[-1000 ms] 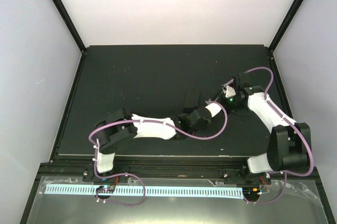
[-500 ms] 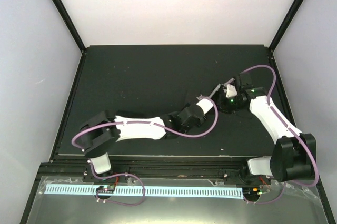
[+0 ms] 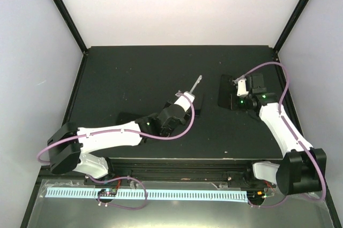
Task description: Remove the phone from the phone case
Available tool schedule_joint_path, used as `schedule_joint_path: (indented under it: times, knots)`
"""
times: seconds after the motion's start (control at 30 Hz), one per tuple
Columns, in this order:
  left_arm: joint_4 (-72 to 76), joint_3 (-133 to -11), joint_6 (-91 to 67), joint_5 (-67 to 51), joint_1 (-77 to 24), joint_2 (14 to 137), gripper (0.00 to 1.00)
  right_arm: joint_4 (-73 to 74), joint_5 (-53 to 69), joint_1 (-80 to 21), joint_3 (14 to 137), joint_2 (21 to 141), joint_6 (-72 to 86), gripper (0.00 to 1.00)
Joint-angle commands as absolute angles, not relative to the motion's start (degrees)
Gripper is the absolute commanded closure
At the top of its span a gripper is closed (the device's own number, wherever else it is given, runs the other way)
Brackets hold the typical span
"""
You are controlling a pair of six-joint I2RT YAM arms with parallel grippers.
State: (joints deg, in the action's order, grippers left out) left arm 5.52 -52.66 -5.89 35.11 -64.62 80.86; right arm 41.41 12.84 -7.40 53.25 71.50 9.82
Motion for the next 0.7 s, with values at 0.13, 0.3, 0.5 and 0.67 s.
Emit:
schedule_joint_path:
  times: [0.13,0.3,0.5,0.67]
  knots:
    - [-8.1,-50.2,-8.5,51.9,-64.7,77.3,0.98,26.6,19.2,-7.2,46.0,59.5,1.4,0.99]
    - [-9.1,-49.0,-6.0,57.6,-64.7,81.4,0.98,24.4,15.6,-7.2,45.3,54.9,-0.2,0.99]
    - [-6.4,-52.1,0.5,62.2,-64.6,92.6,0.98,24.2,11.7,-6.7,45.4,55.0,0.0,0.99]
    - [-8.0,-57.7,3.5,63.0,-64.6,102.7,0.98,24.0,11.4,-6.2,45.1,55.7,-0.1,0.99]
